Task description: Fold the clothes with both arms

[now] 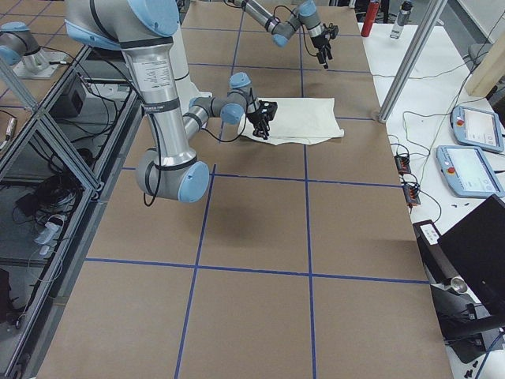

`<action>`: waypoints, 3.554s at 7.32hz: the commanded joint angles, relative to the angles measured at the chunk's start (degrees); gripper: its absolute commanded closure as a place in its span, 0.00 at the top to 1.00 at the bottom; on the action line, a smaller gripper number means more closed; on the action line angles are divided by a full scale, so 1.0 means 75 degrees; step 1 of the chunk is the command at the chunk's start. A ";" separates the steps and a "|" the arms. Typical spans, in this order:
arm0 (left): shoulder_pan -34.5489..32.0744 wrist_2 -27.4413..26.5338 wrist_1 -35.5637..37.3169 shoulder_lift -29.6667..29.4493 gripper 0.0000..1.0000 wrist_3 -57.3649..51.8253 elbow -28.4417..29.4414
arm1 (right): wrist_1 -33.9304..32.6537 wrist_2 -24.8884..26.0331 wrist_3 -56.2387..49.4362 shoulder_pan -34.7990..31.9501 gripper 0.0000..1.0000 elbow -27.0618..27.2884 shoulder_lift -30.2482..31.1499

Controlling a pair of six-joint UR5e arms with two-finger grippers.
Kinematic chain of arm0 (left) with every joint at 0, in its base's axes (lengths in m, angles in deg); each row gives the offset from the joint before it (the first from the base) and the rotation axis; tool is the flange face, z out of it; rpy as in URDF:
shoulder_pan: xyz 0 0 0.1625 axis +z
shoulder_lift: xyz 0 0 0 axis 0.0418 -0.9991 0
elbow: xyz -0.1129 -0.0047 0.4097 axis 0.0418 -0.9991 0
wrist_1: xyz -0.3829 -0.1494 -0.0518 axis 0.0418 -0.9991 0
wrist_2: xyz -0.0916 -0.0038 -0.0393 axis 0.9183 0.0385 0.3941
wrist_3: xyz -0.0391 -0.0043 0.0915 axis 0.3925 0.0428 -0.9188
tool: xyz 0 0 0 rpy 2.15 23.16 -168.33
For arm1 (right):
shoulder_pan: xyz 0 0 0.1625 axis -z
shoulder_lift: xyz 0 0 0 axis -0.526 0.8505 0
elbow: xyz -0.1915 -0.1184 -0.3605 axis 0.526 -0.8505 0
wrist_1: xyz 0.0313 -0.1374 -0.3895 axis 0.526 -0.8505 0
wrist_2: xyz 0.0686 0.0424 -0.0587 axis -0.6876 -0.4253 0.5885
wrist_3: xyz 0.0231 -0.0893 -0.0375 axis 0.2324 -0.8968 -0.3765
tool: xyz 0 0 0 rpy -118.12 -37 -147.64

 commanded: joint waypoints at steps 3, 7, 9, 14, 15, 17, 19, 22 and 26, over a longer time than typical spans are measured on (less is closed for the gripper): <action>0.0687 0.0791 0.0176 0.2779 1.00 0.2250 -0.3805 | -0.0003 0.0280 -0.1002 0.0559 1.00 0.0365 0.0165; 0.1170 0.0744 0.0176 0.3114 1.00 0.2853 -0.4307 | -0.0038 0.2293 -0.2878 0.2070 1.00 0.0553 0.0236; 0.1228 0.0744 0.0176 0.3126 1.00 0.2946 -0.4296 | -0.0270 0.2755 -0.3576 0.2355 0.43 0.0564 0.0225; 0.1275 0.0744 0.0164 0.3231 1.00 0.2958 -0.4296 | -0.0331 0.3107 -0.4509 0.2309 0.33 0.0494 0.0259; 0.1287 0.0744 0.0164 0.3232 1.00 0.2958 -0.4307 | -0.0331 0.3107 -0.4509 0.2309 0.32 0.0506 0.0283; 0.1287 0.0744 0.0164 0.3232 1.00 0.2958 -0.4307 | -0.0319 0.3165 -0.4451 0.2309 0.00 0.0529 0.0353; 0.1287 0.0744 0.0164 0.3232 1.00 0.2958 -0.4307 | -0.0307 0.3236 -0.4275 0.2297 0.00 0.0588 0.0412; 0.1334 0.0732 0.0164 0.3232 1.00 0.2958 -0.4296 | -0.0249 0.3189 -0.3388 0.2297 0.00 0.1067 0.1287; 0.1346 0.0732 0.0164 0.3220 1.00 0.2958 -0.4307 | -0.0249 0.3154 -0.2259 0.2309 0.99 0.1127 0.1455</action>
